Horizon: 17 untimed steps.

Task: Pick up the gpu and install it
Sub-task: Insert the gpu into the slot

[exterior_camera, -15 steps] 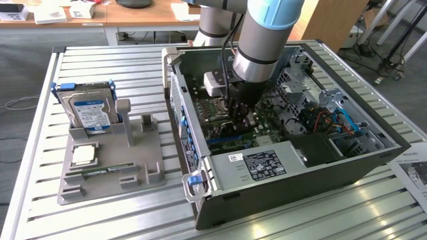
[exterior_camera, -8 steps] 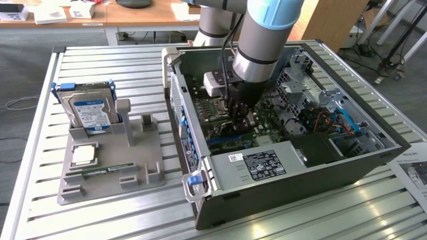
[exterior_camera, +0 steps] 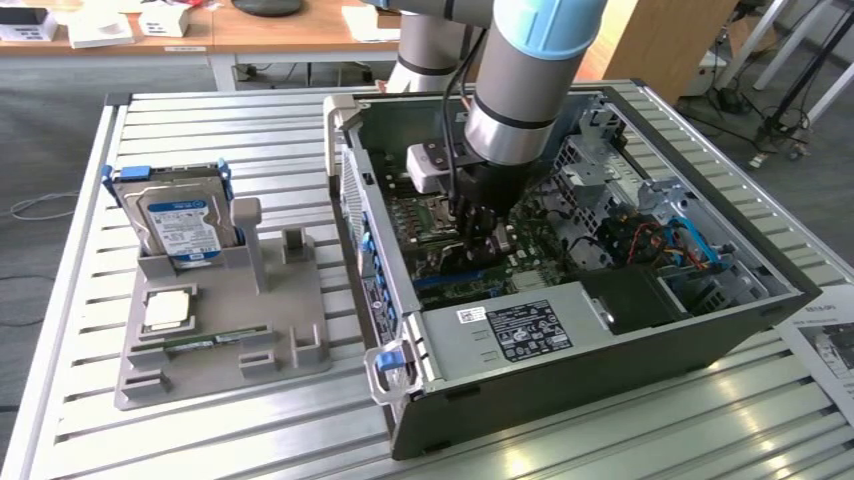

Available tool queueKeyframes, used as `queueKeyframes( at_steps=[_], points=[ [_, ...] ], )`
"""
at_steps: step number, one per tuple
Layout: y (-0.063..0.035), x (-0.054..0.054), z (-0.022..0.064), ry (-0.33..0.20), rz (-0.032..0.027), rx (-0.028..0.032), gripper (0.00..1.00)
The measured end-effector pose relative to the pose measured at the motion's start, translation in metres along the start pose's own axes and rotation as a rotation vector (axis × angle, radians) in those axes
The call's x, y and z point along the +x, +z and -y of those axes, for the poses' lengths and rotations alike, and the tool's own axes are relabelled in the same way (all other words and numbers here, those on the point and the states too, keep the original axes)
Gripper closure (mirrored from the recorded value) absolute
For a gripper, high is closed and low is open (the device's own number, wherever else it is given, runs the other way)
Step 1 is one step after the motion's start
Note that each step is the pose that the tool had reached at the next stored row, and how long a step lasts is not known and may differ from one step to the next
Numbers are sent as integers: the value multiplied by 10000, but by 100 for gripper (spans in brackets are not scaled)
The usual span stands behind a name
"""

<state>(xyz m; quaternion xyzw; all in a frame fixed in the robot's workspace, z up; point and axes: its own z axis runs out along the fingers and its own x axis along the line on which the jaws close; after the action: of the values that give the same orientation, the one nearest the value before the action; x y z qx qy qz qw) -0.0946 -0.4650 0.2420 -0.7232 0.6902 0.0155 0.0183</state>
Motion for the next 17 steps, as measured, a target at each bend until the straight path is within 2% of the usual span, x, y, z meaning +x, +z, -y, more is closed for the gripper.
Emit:
queueKeyframes(
  at_steps=[7, 17],
  points=[
    [0, 1, 25, 0, 0, -9, 73],
    [1, 0, 0, -3, 0, 9, 73]
  ],
)
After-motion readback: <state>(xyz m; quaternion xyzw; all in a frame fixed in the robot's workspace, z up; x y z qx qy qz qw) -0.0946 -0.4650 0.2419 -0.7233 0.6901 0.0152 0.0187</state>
